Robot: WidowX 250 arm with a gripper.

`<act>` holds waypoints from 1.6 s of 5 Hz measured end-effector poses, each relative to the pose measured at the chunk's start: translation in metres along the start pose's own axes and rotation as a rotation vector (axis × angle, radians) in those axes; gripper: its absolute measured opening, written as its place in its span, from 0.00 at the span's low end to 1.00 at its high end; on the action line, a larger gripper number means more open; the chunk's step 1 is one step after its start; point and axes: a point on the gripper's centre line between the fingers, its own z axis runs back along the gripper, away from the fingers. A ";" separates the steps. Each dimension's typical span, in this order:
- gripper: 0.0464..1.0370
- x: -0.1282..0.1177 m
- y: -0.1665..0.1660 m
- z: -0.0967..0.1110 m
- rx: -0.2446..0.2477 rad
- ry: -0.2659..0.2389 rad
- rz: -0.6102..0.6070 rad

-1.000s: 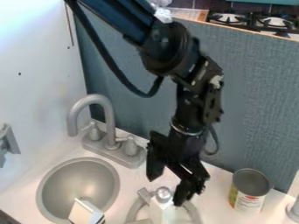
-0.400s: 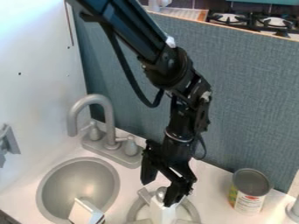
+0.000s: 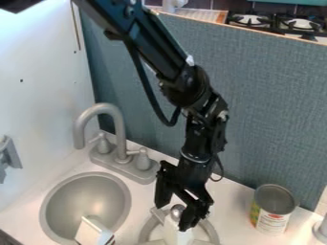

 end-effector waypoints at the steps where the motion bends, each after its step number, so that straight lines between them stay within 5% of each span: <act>1: 0.65 0.006 0.002 -0.014 0.007 0.031 0.031; 3: 0.58 -0.001 -0.001 -0.014 -0.043 -0.026 0.032; 4: 0.58 -0.022 0.001 0.026 -0.003 -0.047 0.075; 5: 0.58 -0.030 -0.022 0.035 0.039 -0.003 0.041; 6: 0.58 -0.029 -0.051 0.033 0.008 -0.011 -0.022; 7: 0.58 -0.022 -0.080 0.017 -0.090 -0.002 -0.107; 8: 0.58 -0.015 -0.100 0.004 -0.095 0.042 -0.170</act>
